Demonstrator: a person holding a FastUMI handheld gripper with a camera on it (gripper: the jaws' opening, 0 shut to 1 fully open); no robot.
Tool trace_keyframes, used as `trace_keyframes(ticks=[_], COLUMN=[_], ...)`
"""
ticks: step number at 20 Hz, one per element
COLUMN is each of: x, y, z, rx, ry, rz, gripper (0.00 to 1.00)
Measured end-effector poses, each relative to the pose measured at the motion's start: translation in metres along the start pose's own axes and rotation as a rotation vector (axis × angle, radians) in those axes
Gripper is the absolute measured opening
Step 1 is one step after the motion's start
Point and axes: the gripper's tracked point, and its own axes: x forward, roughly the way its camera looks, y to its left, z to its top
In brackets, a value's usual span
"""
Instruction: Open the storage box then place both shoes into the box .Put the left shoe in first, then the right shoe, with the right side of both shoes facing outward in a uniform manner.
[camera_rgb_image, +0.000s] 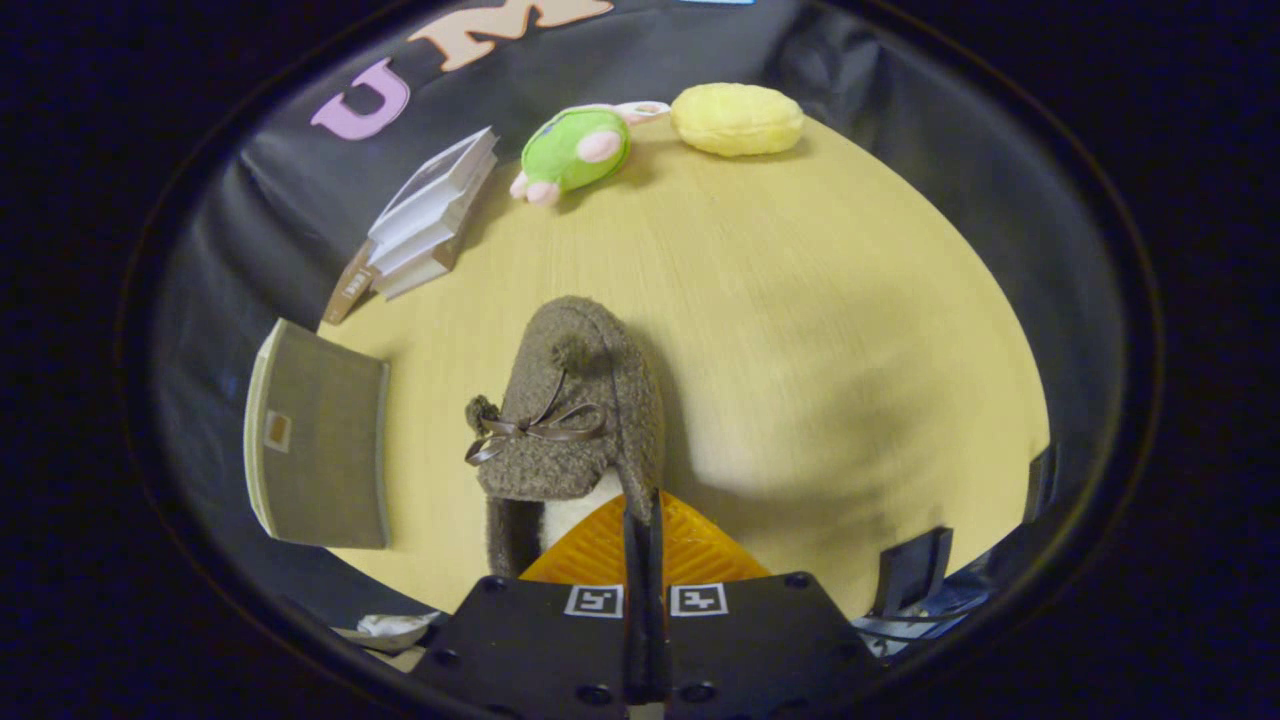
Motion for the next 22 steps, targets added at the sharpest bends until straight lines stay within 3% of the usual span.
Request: trace_keyframes(ticks=[10,22], x=[-0.037,-0.07], y=[0.082,0.224], z=[0.001,0.006], rx=[0.031,-0.013], ry=[-0.049,-0.098], rz=[0.065,0.199], gripper=[0.04,0.04])
